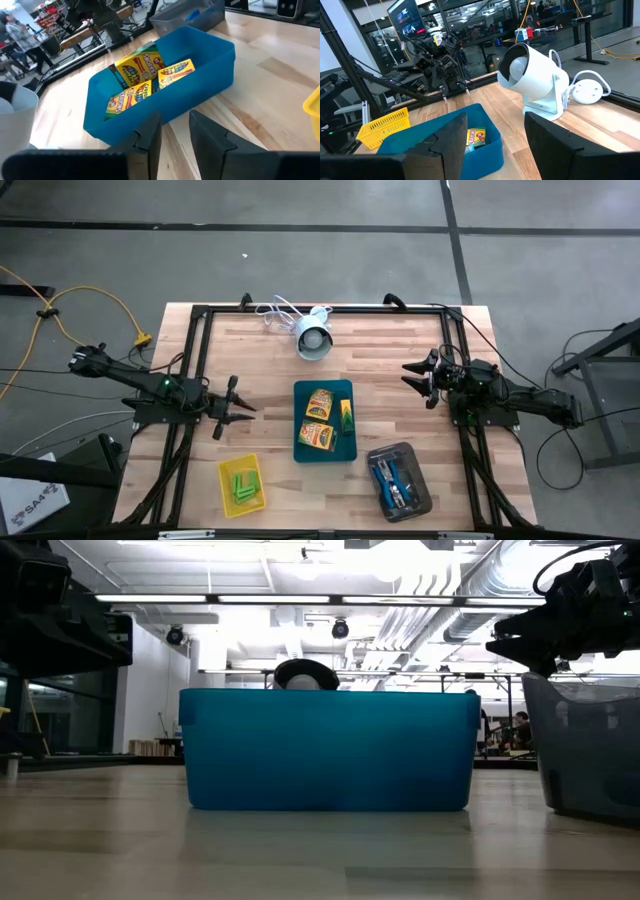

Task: Pick & Place School Supplies
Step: Return to Home Position

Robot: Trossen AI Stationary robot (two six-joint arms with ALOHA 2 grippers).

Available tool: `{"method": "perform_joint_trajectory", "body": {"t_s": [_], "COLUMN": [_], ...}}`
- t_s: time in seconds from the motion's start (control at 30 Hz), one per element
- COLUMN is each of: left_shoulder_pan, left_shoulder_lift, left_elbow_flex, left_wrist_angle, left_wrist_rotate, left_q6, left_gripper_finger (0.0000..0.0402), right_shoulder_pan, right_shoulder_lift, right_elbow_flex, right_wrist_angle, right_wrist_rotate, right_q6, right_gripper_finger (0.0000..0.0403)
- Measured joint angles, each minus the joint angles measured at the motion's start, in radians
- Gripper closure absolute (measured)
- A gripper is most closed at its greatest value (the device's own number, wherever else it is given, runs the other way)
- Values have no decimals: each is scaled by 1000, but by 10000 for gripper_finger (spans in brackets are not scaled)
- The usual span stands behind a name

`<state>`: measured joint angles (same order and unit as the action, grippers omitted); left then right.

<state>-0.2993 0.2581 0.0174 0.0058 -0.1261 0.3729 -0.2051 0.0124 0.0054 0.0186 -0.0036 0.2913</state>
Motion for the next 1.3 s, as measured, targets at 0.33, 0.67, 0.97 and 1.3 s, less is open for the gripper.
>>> {"method": "perform_joint_trajectory", "body": {"t_s": [0.33, 0.67, 0.97, 1.3], "left_shoulder_pan": [0, 0, 0, 0], "left_shoulder_lift": [-46, -48, -47, -47], "left_elbow_flex": [-2, -2, -2, -2], "left_wrist_angle": [0, 0, 1, 81], "left_wrist_rotate": [0, -1, -1, -6], "left_q6": [-269, -299, -299, -299], "left_gripper_finger": [312, 312, 312, 312], "right_shoulder_pan": [0, 0, 0, 0], "right_shoulder_lift": [0, 0, 0, 0], "right_elbow_flex": [0, 0, 0, 0], "right_wrist_angle": [0, 0, 0, 0], "right_wrist_rotate": [0, 0, 0, 0], "right_q6": [0, 0, 0, 0], "right_gripper_finger": [213, 213, 213, 213]}}
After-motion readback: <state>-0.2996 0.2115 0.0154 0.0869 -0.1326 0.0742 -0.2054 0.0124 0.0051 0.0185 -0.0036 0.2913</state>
